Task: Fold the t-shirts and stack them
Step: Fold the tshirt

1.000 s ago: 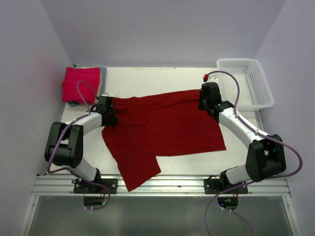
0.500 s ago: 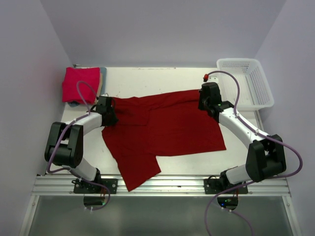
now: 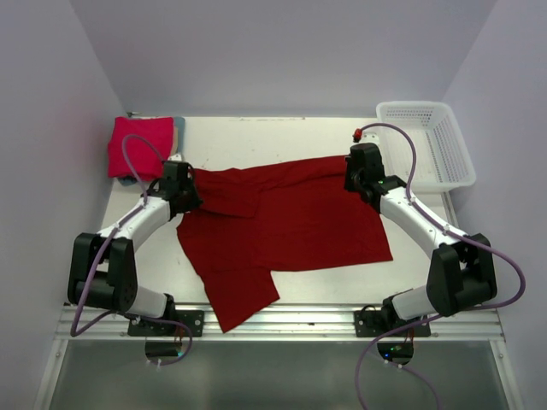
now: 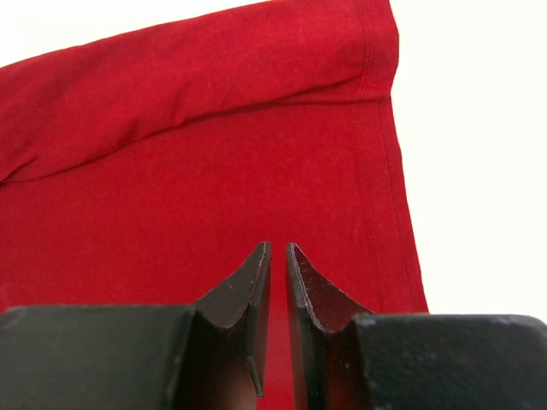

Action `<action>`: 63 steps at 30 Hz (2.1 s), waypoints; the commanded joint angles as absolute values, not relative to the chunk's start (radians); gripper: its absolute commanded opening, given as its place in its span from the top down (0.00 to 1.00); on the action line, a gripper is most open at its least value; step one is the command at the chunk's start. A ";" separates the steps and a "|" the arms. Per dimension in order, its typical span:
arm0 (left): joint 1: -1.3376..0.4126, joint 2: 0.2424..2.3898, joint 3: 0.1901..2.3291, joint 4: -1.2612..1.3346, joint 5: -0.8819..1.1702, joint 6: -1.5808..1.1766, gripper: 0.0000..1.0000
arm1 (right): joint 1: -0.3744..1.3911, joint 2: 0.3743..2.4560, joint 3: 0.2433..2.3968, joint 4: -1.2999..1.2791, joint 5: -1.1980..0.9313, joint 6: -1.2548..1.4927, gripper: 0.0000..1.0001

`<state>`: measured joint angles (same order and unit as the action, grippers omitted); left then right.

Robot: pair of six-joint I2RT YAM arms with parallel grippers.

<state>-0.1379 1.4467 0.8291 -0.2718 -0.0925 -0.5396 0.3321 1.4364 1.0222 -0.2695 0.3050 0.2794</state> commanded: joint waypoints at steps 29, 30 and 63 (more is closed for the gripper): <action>-0.213 1.115 0.626 -0.399 0.011 -0.703 1.00 | 0.334 1.407 1.014 -0.258 0.327 0.273 0.83; -0.213 1.111 0.627 -0.409 0.009 -0.706 1.00 | 0.334 1.405 1.014 -0.256 0.327 0.273 0.83; -0.167 1.802 1.092 0.006 0.035 -0.646 1.00 | 0.336 1.551 1.140 -0.293 0.360 0.322 0.53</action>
